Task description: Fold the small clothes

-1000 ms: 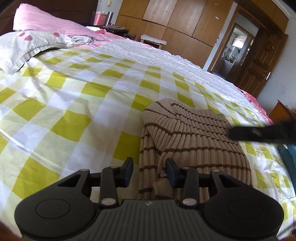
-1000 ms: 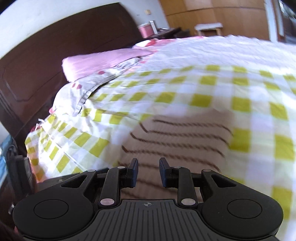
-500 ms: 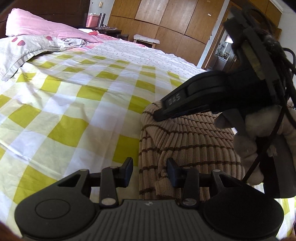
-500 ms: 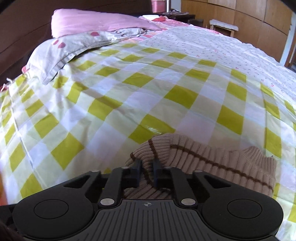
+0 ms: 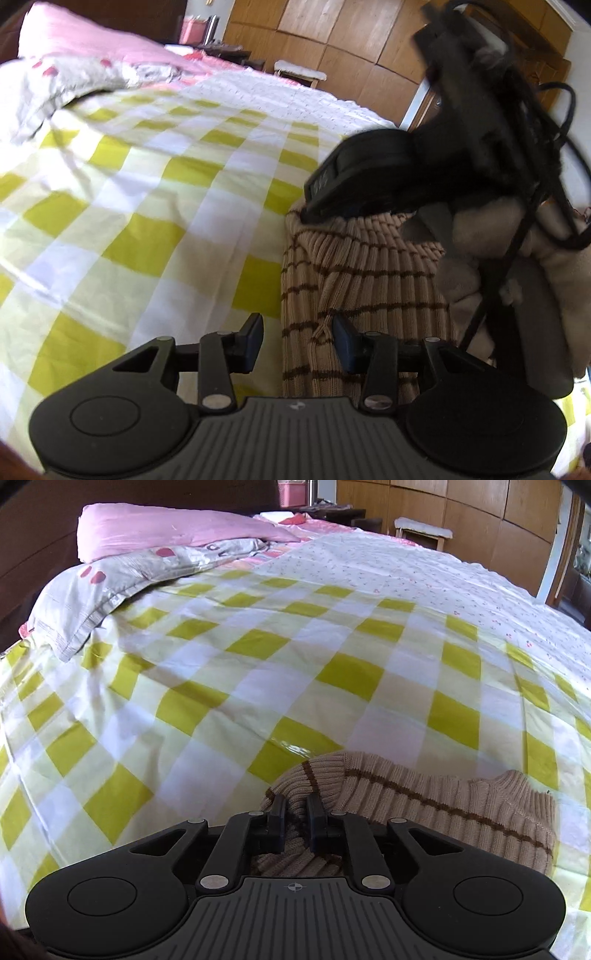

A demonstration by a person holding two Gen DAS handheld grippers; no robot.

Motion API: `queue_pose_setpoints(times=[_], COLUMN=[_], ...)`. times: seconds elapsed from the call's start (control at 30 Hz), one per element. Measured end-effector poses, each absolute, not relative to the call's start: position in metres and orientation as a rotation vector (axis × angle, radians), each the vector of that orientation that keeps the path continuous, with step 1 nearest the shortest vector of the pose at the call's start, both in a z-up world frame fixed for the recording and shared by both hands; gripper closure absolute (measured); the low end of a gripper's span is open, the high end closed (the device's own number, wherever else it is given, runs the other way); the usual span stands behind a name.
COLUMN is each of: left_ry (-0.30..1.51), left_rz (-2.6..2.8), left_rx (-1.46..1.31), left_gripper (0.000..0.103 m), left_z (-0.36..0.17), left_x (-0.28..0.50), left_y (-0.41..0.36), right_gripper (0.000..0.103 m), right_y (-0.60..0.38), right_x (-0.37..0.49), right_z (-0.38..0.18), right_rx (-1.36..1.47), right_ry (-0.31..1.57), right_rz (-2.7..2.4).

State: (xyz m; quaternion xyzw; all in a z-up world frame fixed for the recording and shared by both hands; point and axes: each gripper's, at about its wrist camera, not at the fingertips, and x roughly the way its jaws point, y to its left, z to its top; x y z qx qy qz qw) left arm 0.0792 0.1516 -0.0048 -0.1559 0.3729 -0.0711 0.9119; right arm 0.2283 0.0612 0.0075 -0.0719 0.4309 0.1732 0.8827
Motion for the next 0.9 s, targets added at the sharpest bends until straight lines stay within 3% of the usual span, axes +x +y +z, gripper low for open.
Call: queue_pose_setpoints(times=[0.43, 0.63, 0.9], left_ry=[0.691, 0.618, 0.727], left_rz=[-0.065, -0.144, -0.038], left_rx=[-0.347, -0.259, -0.101], left_gripper=[0.056, 0.056, 0.05], left_z=[0.016, 0.041, 0.005], left_x=[0.06, 0.099, 0.135], left_y=[0.156, 0.123, 0.112], right_gripper=[0.084, 0.084, 0.086], right_y=[-0.042, -0.076, -0.087], right_x=[0.157, 0.115, 0.099], right_z=[0.068, 0.051, 0.016], right_rx=[0.093, 0.087, 0.114], right_ry=[0.781, 0.772, 0.85], right_rz=[0.454, 0.395, 0.423])
